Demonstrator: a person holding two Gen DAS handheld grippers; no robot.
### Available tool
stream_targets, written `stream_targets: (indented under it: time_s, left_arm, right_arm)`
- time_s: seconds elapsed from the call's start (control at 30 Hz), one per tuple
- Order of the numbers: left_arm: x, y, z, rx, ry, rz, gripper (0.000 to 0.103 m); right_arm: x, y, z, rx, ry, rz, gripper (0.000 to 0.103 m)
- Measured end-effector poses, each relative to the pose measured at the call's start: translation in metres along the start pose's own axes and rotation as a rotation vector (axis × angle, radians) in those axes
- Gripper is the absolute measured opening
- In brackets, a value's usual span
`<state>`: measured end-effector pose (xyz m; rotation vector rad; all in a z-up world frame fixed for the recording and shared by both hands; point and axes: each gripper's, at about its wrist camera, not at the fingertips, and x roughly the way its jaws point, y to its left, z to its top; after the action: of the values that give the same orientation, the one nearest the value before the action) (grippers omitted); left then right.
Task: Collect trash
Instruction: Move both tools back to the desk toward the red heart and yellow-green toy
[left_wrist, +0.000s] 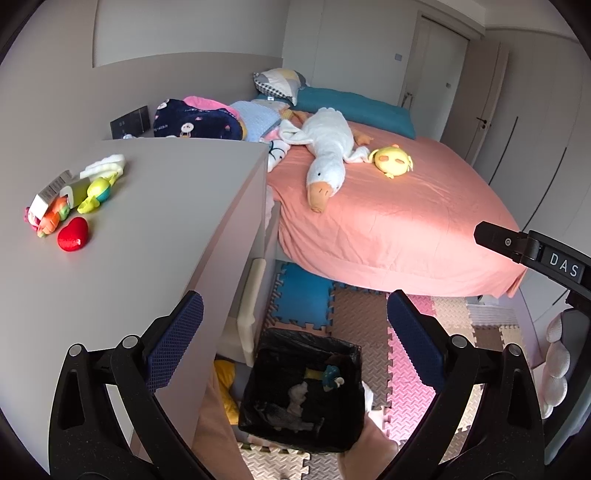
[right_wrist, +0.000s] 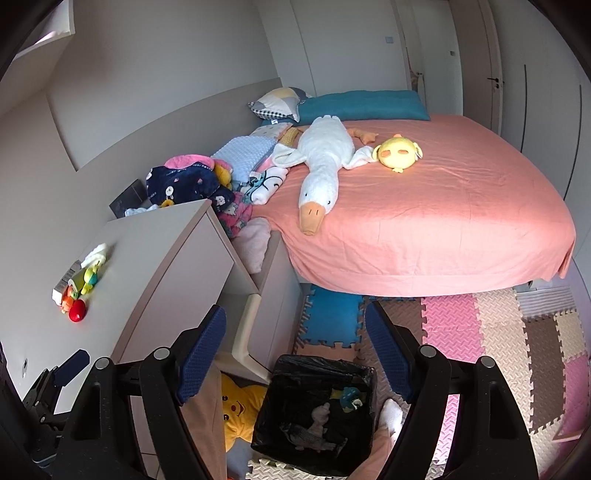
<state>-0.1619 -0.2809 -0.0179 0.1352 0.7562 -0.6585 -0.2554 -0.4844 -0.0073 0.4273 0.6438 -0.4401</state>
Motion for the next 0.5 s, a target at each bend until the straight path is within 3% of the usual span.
stream_targets:
  time_s: [0.5]
  left_arm:
    - [-0.016,0.030,0.005,-0.030,-0.029,0.032,0.096]
  right_arm:
    - [0.006,0.039,0.001,-0.037,-0.004,0.054,0.078]
